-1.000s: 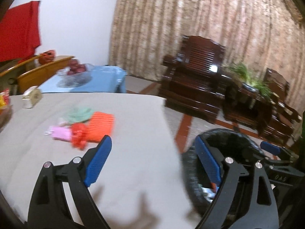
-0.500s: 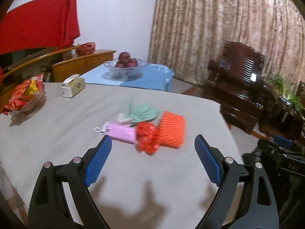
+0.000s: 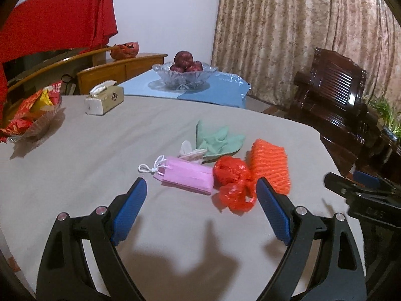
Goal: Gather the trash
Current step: 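Move both tools back to the red bag and orange foam net, then grasp the red plastic bag with the left tool while the right tool grasps the orange foam net, then carry the red bag and orange net with both tools over the black bin, then open both tools to drop the bag and net into the bin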
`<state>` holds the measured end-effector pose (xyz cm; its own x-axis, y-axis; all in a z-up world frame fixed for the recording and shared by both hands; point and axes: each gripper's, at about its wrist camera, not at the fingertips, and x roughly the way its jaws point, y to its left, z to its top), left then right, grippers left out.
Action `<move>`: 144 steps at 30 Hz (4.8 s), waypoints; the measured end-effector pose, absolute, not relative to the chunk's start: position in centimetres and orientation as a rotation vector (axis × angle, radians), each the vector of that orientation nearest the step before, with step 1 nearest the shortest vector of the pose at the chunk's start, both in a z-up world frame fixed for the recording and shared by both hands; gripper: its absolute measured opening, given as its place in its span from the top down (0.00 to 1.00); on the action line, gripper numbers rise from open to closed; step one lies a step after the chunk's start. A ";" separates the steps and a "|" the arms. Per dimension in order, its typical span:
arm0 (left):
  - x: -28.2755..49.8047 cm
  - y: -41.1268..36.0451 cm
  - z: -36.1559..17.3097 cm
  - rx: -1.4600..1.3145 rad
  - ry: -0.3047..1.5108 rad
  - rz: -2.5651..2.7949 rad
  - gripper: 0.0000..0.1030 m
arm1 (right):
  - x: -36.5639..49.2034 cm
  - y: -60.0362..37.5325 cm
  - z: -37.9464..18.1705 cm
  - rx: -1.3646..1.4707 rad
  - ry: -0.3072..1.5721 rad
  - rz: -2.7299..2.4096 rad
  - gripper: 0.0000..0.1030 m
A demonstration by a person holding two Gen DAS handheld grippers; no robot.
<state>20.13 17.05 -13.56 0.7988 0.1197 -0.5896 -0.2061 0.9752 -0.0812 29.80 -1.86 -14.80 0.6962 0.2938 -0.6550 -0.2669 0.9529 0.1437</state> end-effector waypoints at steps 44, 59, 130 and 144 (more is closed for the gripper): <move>26.3 14.6 -17.3 -0.153 0.688 0.121 0.31 | 34.1 -3.0 -18.1 0.118 0.859 0.433 0.70; 28.1 12.8 -17.7 -0.108 0.752 0.086 0.83 | 32.7 -4.1 -17.3 0.131 0.830 0.443 0.70; 12.9 -14.8 -7.9 -0.021 0.620 -0.475 0.83 | 8.6 -29.5 -7.4 0.176 0.631 0.061 0.78; 14.1 -19.9 -12.4 0.022 0.714 -0.570 0.73 | 7.6 -32.3 -9.9 0.195 0.688 -0.018 0.74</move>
